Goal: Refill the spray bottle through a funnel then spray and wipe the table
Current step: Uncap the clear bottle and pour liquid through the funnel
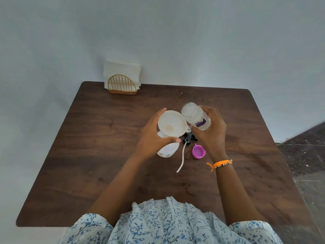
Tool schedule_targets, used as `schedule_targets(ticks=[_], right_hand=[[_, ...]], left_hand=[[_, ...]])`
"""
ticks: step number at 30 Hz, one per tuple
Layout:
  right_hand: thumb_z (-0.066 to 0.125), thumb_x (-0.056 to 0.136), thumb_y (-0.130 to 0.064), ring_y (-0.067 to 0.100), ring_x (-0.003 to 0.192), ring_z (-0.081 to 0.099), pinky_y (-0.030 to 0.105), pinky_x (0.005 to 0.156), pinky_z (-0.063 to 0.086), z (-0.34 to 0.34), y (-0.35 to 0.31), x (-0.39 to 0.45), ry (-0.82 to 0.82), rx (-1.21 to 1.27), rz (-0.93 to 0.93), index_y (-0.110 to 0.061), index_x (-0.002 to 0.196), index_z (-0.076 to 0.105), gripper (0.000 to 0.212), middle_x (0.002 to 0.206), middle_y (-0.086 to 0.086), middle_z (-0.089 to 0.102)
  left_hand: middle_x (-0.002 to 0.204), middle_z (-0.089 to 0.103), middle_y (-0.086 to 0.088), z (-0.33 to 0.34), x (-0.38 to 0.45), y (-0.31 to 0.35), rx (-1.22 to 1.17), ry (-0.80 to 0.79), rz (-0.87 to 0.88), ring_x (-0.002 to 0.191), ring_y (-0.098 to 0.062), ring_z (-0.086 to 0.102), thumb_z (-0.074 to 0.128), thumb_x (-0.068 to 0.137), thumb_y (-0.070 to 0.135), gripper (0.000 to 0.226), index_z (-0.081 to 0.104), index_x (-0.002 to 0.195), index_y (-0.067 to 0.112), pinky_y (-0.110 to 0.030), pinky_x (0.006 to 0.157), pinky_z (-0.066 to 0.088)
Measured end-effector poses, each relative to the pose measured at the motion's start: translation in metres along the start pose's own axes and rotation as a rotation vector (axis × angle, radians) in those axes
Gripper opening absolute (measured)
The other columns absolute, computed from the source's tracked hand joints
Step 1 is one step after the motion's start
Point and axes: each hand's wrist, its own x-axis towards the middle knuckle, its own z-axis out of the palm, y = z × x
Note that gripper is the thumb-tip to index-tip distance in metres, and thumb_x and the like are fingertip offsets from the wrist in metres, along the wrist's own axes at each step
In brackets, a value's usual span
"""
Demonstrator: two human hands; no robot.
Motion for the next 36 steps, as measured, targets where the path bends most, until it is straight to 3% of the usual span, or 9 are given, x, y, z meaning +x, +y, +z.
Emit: schedule_targets(ticks=[4,11,16,21,27,36], right_hand=[[0.083,0.063,-0.009,0.023,0.097,0.058,0.028,0.074,0.051,-0.001,0.000,-0.002,-0.022,-0.021,-0.008,-0.013,0.107,0.060,0.050,0.104,0.006,0.063],[0.082,0.062,-0.005,0.022,0.096,0.053,0.023,0.077,0.041,-0.002,-0.007,-0.002,-0.006,-0.067,-0.018,-0.011,0.104,0.062,0.047,0.102,0.007,0.063],[0.084,0.060,-0.005,0.021,0.096,0.051,0.023,0.076,0.038,-0.002,-0.012,-0.001,0.002,-0.119,-0.032,-0.009,0.104,0.062,0.049,0.102,0.009,0.062],[0.083,0.059,-0.004,0.018,0.096,0.047,0.026,0.075,0.039,-0.001,-0.013,-0.001,-0.006,-0.138,-0.036,-0.008,0.105,0.062,0.051,0.104,0.008,0.061],[0.081,0.057,0.000,0.026,0.096,0.050,0.043,0.078,0.046,0.000,-0.019,0.001,-0.012,-0.151,-0.054,-0.006,0.103,0.064,0.049,0.103,0.011,0.061],[0.081,0.059,-0.004,0.029,0.097,0.051,0.041,0.080,0.041,0.001,-0.022,0.003,-0.015,-0.232,-0.074,-0.007,0.103,0.065,0.047,0.105,0.012,0.062]], left_hand=[[0.142,0.039,0.015,0.000,0.001,-0.001,0.012,0.044,-0.014,0.119,0.001,0.035,0.083,0.058,0.044,0.092,0.035,0.136,0.036,-0.022,0.095,0.032],[0.140,0.043,0.013,0.002,-0.001,-0.003,0.022,0.074,-0.032,0.118,0.000,0.037,0.083,0.059,0.045,0.091,0.036,0.136,0.034,-0.021,0.093,0.034],[0.135,0.046,0.011,0.003,-0.001,0.001,0.039,0.085,-0.014,0.114,-0.001,0.040,0.084,0.059,0.043,0.090,0.038,0.135,0.032,-0.012,0.086,0.033],[0.136,0.047,0.007,0.004,0.000,0.001,0.067,0.091,-0.004,0.119,-0.009,0.042,0.084,0.059,0.043,0.090,0.038,0.135,0.031,-0.027,0.094,0.039],[0.131,0.049,0.009,0.004,0.001,0.001,0.087,0.096,-0.010,0.115,-0.008,0.043,0.084,0.058,0.045,0.090,0.039,0.134,0.033,-0.040,0.100,0.042],[0.130,0.049,0.008,0.004,0.000,0.004,0.083,0.099,-0.016,0.116,-0.010,0.043,0.083,0.058,0.045,0.090,0.038,0.135,0.033,-0.050,0.103,0.039]])
